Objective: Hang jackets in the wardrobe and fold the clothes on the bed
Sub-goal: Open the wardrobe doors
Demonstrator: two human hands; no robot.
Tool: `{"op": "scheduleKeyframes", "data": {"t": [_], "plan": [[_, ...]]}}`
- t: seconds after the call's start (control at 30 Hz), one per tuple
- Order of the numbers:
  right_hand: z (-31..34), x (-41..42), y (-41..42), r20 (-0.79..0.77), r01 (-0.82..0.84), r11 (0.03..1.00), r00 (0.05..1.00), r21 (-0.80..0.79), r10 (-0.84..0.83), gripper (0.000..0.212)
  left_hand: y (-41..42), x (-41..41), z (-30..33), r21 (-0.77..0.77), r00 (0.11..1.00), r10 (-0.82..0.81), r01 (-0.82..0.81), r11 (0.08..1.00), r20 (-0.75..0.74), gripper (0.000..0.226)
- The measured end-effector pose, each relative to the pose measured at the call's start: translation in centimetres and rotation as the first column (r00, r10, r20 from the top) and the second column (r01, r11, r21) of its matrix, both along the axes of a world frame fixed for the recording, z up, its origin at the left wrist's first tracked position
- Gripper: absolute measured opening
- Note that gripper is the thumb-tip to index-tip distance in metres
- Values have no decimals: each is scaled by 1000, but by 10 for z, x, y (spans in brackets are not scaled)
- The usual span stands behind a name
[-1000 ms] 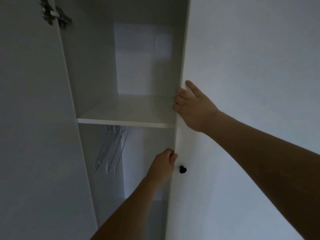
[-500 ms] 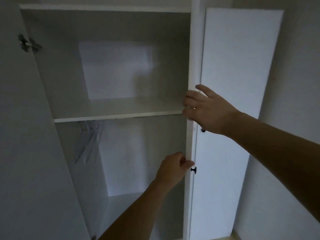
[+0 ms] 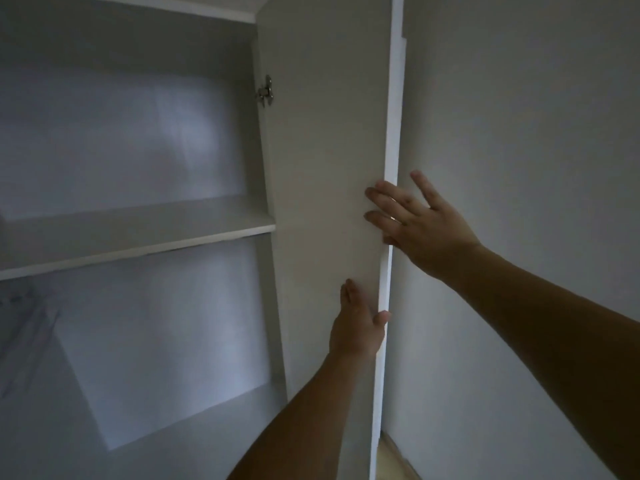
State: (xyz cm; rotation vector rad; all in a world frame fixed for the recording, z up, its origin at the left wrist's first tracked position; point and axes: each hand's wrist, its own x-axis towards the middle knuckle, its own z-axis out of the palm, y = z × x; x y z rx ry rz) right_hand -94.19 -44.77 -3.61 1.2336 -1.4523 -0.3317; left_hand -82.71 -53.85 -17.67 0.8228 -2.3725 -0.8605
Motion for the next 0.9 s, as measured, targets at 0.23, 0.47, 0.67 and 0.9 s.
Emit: {"op": "scheduleKeyframes", "data": {"t": [0.23,0.47,0.67,0.9], "plan": [[1,-4,-1,28,-31,999,999,6,31,45,4,-6,-4,-69,999,38,-36,997,35,84],[-8,27,32,319,-87,989,947,123,43,67,7,16,-4,-458,985,144,-84,885,97,85],[-43,44,116,736,118,991,664,69,-131,72,43,33,-8,-762,985,144,-17,647,100,83],[-76,61,207,867,380,920,420,99,-267,77,101,3,-14,-739,975,-138,220,637,172,70]]}}
